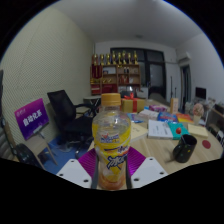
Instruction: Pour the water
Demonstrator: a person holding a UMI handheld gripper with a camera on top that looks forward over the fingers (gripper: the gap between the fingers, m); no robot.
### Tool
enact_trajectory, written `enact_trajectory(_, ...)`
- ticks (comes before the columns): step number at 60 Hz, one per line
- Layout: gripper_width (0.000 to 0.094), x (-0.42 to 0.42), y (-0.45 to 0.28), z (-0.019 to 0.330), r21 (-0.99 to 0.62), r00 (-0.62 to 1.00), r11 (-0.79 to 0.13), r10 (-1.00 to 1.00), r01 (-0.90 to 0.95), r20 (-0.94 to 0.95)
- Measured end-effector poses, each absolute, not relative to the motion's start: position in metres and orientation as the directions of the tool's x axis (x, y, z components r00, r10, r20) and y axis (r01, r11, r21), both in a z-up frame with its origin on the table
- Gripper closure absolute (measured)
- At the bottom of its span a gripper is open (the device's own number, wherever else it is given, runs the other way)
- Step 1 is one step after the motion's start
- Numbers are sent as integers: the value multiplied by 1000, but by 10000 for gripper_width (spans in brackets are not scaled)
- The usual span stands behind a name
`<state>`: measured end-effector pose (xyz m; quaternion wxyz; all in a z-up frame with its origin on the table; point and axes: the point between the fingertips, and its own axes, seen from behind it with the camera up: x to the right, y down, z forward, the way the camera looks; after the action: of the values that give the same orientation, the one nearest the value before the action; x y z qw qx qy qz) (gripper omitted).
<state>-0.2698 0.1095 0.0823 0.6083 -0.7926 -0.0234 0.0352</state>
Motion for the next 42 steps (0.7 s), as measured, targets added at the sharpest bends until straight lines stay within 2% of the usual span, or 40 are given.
enact_trajectory(5, 603, -266, 118, 92, -940, 976, -303, 99, -158, -195)
enact_trajectory(10, 605, -249, 127, 125, -828, 866, -326, 52, -457, -498)
enact_trajectory(14, 605, -227, 132, 142, -631, 664, -316, 7, -708, -748)
enact_trajectory(18, 606, -196, 138, 154, -334, 366, -312, -50, -890, -929)
enact_trajectory(19, 606, -200, 135, 169, -241, 279, -298, -92, -924, -956)
enact_trajectory(20, 608, -188, 143, 157, -170, 202, -305, -79, -937, -976)
enact_trajectory(25, 606, -157, 149, 151, 214, -184, -297, -125, -931, -975)
enact_trajectory(28, 604, -154, 138, 171, 387, -353, -275, -165, -880, -921)
enact_trajectory(35, 606, -141, 134, 160, 580, -559, -278, -159, -765, -814)
enact_trajectory(42, 604, -121, 122, 174, 720, -710, -237, -143, -652, -689)
